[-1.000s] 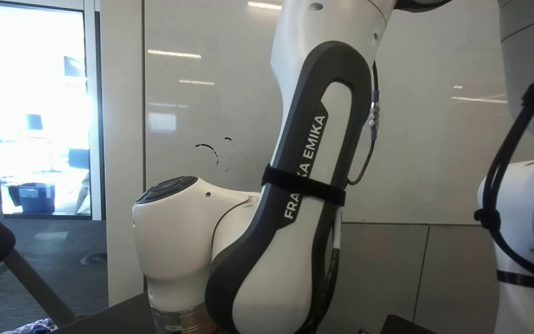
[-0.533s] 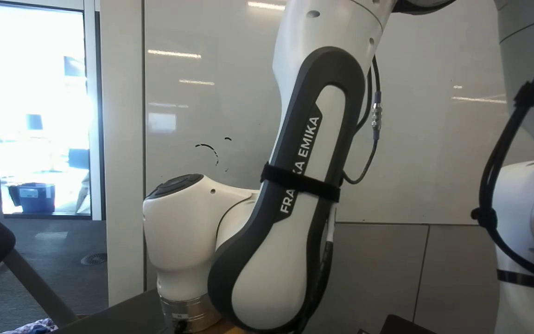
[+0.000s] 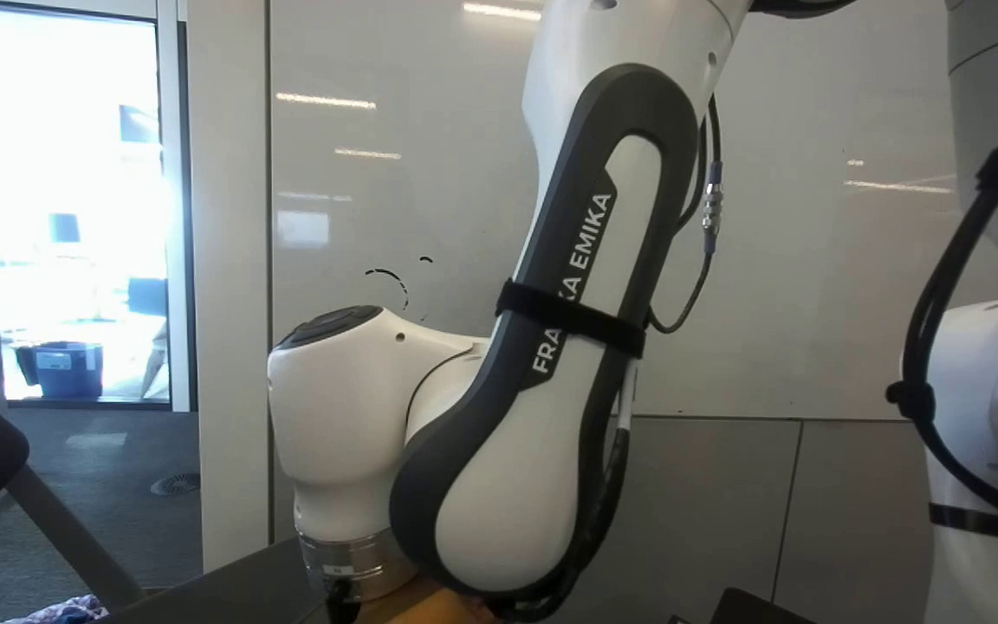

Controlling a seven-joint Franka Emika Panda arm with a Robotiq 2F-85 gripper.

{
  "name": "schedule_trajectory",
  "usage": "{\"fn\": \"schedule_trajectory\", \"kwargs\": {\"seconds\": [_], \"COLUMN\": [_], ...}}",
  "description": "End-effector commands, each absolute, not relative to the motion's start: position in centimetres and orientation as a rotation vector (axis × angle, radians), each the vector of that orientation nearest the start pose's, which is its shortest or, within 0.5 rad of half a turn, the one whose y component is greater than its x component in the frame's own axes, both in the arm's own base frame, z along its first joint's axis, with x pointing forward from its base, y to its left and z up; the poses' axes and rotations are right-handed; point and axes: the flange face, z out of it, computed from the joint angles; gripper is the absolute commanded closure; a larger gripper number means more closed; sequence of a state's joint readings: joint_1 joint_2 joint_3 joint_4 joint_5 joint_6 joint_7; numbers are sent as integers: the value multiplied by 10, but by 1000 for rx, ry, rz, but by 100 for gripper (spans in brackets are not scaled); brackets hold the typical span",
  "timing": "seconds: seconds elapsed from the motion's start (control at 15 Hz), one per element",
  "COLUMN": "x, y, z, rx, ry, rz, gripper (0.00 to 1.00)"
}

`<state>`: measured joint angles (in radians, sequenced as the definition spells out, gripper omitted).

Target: Use the marker from the chair to write on the whiteboard.

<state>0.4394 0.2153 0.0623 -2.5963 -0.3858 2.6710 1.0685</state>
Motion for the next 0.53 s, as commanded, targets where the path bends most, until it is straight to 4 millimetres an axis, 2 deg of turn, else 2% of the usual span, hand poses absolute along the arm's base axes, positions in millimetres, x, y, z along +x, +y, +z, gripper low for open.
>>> {"fn": "schedule_trajectory", "kwargs": {"seconds": [0.0,0.27,0.47], "x": [355,356,365], "y": [202,179,152], "z": [218,268,309], "rx": [-3337,-3342,-3351], "ry": [339,360,394], "rz": [-33,31,70], "gripper": [90,90,90]}}
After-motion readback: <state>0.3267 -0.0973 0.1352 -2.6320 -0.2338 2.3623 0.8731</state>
